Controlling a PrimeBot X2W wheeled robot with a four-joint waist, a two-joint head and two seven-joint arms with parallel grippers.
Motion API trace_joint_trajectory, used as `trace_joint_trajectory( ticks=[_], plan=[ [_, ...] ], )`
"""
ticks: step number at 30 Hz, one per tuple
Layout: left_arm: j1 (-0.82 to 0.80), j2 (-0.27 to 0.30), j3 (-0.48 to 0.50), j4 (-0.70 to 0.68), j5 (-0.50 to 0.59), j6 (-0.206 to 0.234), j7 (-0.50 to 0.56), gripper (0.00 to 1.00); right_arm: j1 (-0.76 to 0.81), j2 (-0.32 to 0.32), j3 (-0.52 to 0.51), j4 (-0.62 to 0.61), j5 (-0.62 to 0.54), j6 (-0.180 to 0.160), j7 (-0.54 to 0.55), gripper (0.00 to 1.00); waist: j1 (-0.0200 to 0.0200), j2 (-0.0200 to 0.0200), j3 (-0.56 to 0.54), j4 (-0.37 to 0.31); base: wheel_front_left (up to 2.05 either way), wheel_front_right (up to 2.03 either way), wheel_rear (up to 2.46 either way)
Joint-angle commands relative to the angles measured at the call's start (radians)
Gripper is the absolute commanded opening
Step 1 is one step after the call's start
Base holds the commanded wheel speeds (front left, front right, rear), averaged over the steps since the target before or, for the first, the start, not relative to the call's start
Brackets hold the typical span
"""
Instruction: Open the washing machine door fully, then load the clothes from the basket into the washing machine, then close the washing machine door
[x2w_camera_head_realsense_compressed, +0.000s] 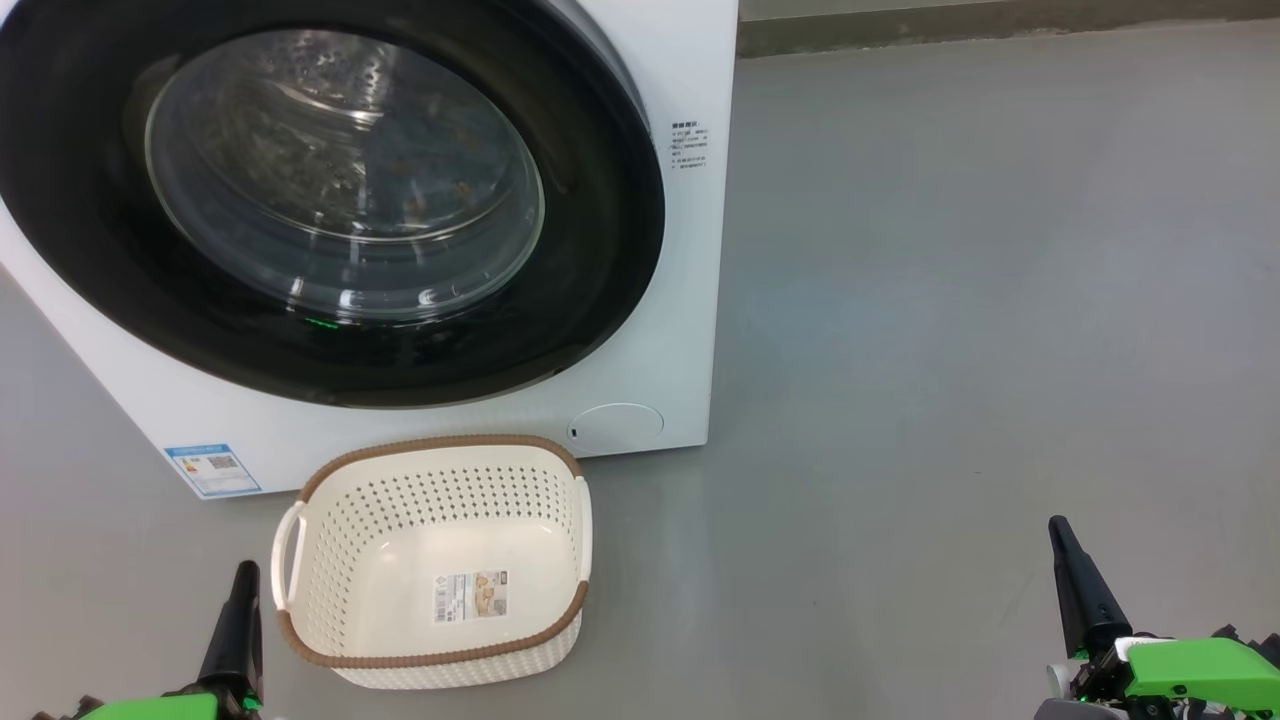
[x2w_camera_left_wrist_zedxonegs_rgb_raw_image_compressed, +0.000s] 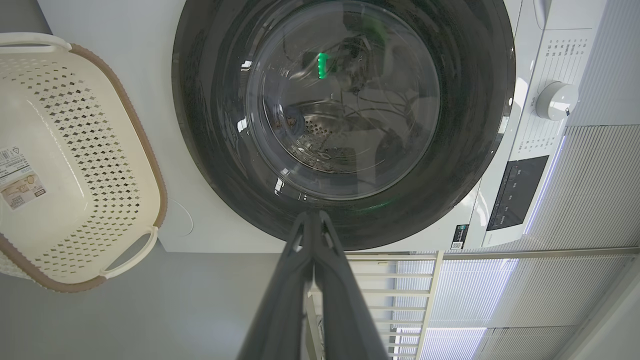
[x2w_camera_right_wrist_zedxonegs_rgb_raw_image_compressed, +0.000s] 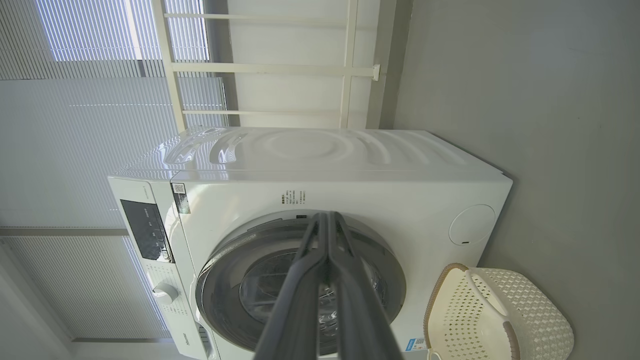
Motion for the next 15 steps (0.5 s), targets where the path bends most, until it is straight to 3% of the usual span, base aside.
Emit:
trace_joint_trajectory(
  ticks=[1,15],
  plan=[
    [-0.039,0.02,0.032,-0.018,-0.002,-0.003,0.004,0.0,-0.04,-0.004,0.024,-0.026,0.003,-0.001,0.008,0.0,0.0,0.0,0.0,0.0,0.0,0.0,0.0],
    [-0.039,0.019,0.032,-0.018,-0.002,-0.003,0.004,0.0,-0.04,-0.004,0.023,-0.026,0.003,-0.001,0.008,0.0,0.0,0.0,0.0,0.0,0.0,0.0,0.0]
  ],
)
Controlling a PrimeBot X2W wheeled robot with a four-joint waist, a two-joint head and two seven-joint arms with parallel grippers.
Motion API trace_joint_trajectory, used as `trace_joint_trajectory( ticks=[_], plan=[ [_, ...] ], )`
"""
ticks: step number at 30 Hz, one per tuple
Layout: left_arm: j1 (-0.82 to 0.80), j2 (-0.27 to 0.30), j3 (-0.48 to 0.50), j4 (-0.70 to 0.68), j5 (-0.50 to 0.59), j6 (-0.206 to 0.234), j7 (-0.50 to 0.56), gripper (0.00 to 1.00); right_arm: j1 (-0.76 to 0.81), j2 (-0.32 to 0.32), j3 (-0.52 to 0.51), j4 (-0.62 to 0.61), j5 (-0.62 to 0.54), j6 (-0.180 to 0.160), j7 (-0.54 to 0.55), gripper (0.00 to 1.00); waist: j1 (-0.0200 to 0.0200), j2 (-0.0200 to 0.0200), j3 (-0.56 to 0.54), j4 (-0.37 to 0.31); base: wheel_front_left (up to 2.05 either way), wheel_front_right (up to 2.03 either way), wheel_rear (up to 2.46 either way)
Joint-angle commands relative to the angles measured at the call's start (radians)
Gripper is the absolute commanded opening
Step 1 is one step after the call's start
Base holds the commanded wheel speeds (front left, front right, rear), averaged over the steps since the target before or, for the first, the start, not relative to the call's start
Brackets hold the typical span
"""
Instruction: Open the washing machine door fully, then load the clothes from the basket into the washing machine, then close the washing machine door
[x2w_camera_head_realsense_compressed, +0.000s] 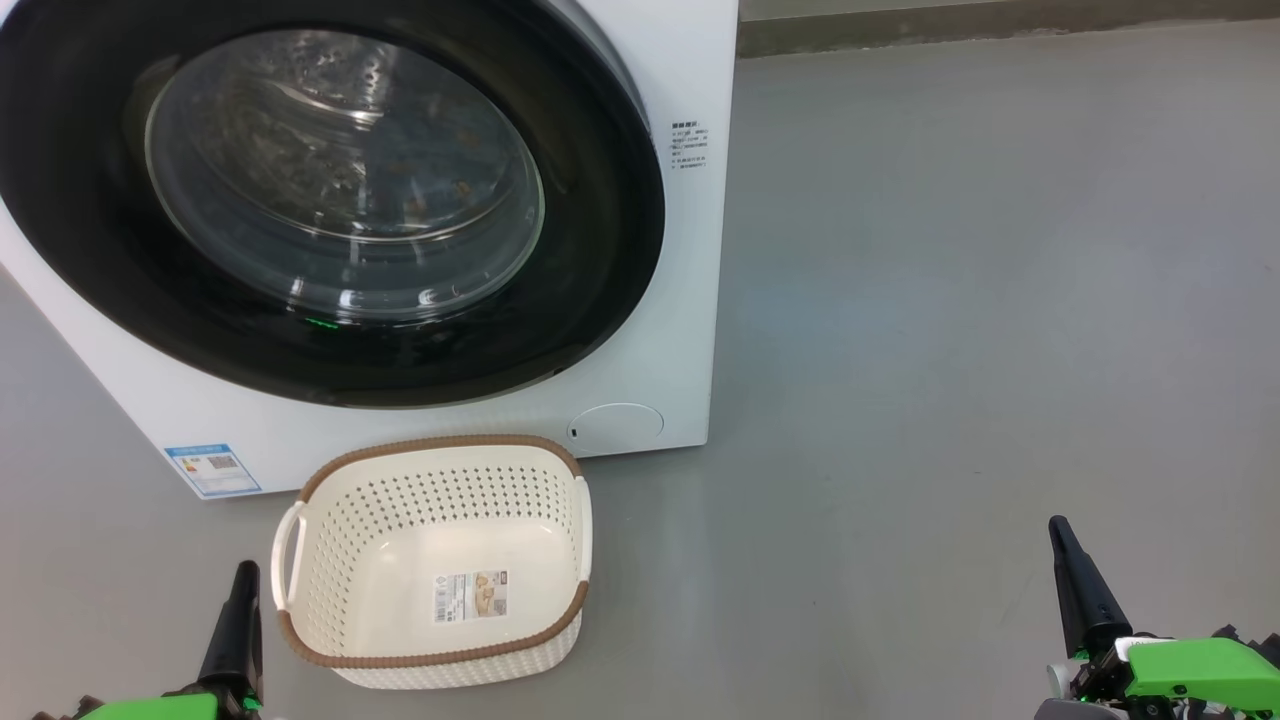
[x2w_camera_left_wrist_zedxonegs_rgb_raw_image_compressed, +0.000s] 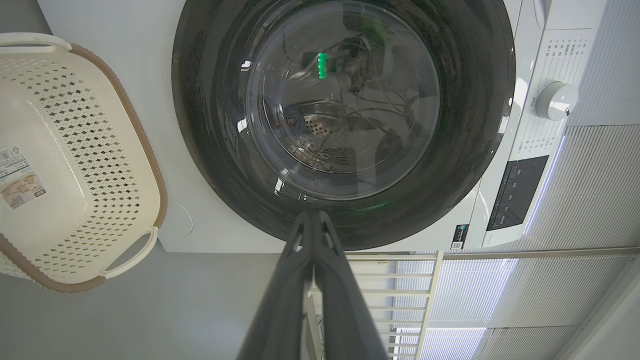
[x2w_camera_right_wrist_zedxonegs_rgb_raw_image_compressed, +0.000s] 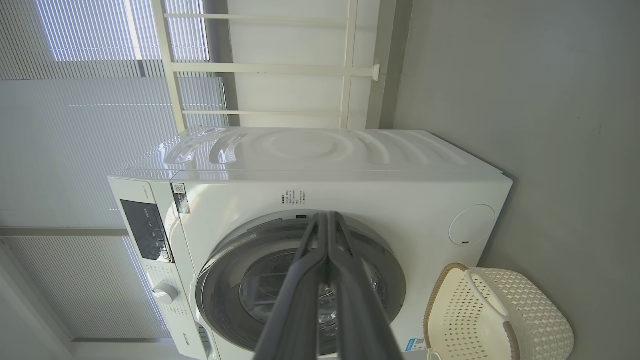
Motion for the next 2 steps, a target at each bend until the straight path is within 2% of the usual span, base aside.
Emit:
trace_joint_trajectory(
  ticks=[1,2],
  plan=[
    [-0.039,0.019,0.032,-0.018,-0.002,-0.003,0.004,0.0,-0.04,-0.004,0.024,-0.026,0.003,-0.001,0.008,0.0,0.0,-0.0001,0.0,0.0,0.0,0.0,0.0],
    [-0.039,0.019,0.032,-0.018,-0.001,-0.003,0.004,0.0,-0.04,-0.004,0.024,-0.026,0.003,-0.001,0.008,0.0,0.0,-0.0001,0.0,0.0,0.0,0.0,0.0]
  ],
)
